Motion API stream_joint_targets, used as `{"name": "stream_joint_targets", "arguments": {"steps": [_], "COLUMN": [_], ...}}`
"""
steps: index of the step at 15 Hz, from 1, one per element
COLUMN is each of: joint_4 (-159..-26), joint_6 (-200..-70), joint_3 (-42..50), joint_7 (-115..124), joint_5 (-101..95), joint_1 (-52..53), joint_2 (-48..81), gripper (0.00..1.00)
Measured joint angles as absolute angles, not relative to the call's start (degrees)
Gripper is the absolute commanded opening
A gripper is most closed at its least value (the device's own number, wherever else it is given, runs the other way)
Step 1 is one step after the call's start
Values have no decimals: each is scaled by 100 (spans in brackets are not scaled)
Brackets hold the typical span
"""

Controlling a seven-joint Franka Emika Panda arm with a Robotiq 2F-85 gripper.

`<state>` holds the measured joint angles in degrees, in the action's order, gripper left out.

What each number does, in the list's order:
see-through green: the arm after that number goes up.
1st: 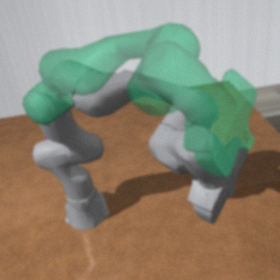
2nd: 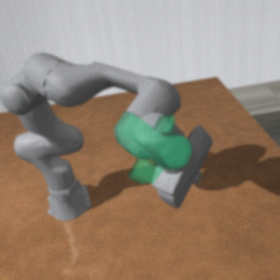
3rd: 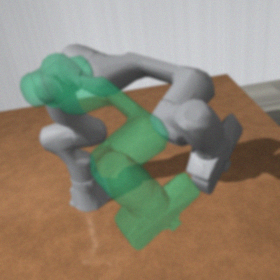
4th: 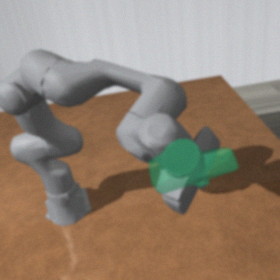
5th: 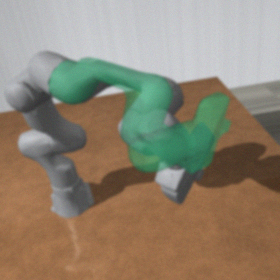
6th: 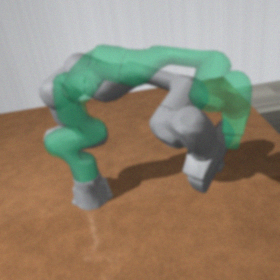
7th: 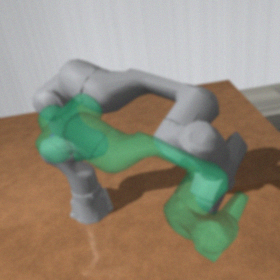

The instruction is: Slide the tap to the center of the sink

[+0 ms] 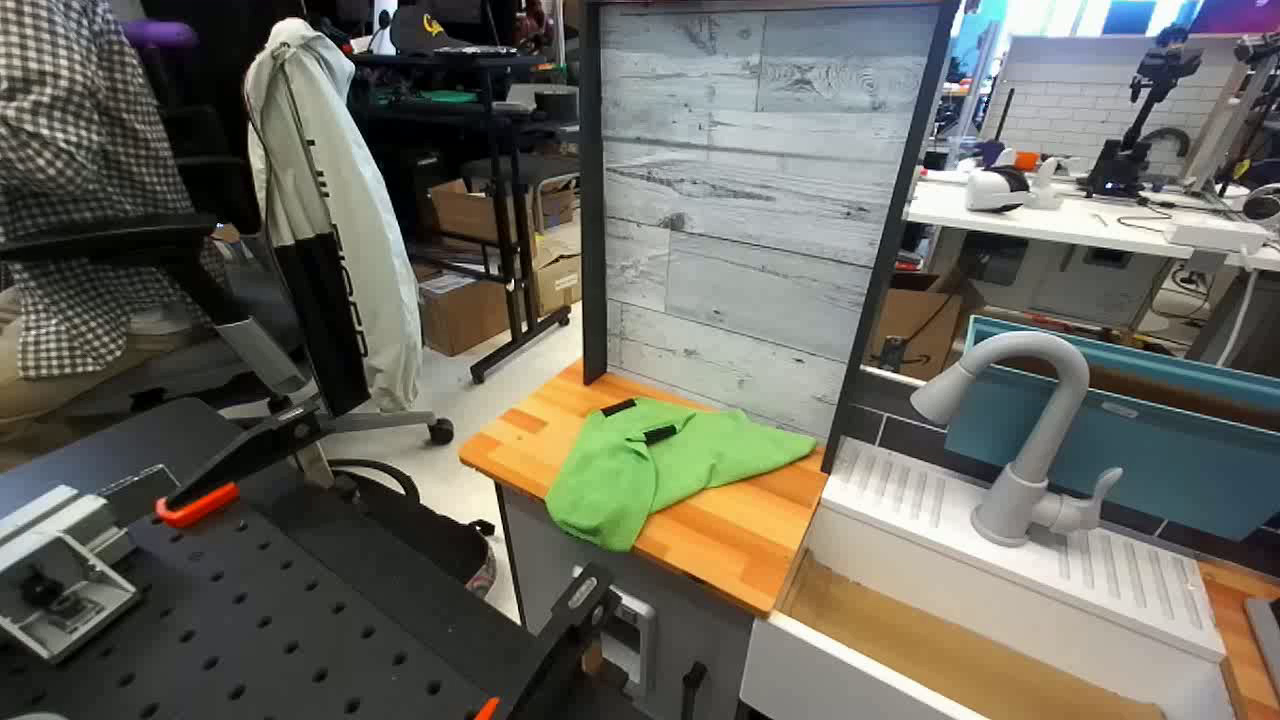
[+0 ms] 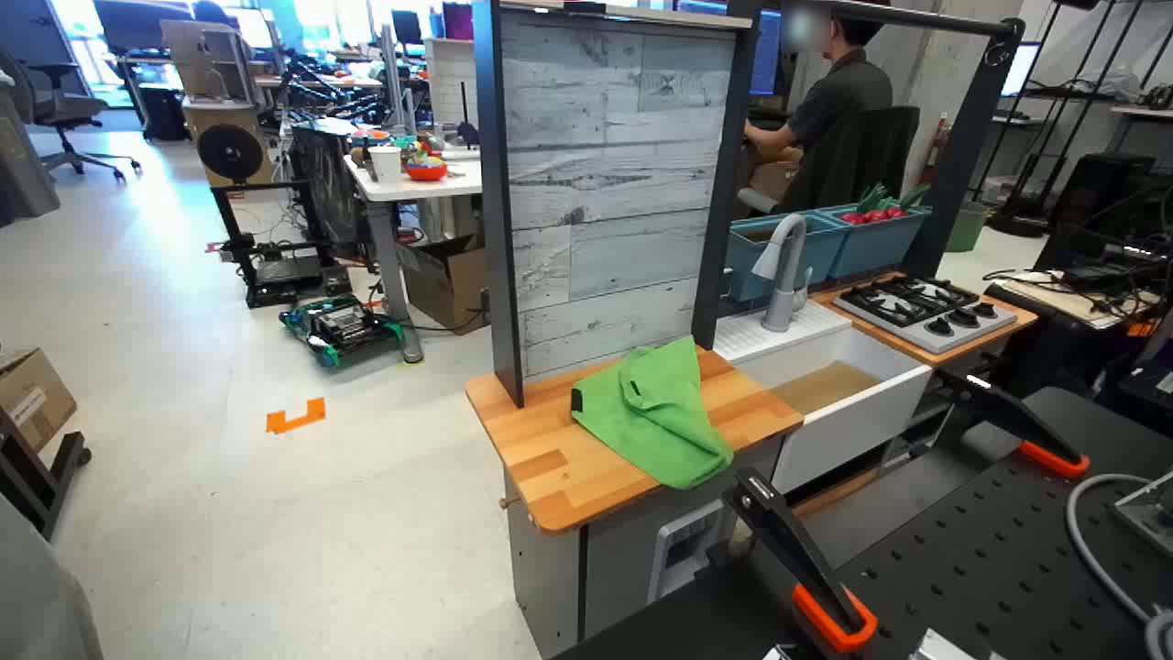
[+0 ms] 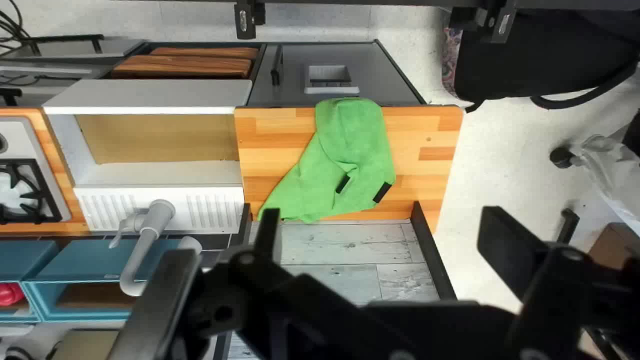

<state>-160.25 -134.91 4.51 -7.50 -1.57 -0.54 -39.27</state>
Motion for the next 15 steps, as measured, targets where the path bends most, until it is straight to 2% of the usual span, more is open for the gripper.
{"name": "stream_joint_targets", "arguments": {"steps": [10,15], "joint_4": [-16022,-15974], "joint_6": [-13519,-14284], "joint_3": [436,426], "joint_7": [-671,-223], "joint_5": [-157,-144], "joint_1": [-54,-70], "joint_2": [-3884,-3312], "gripper": [100,100]}}
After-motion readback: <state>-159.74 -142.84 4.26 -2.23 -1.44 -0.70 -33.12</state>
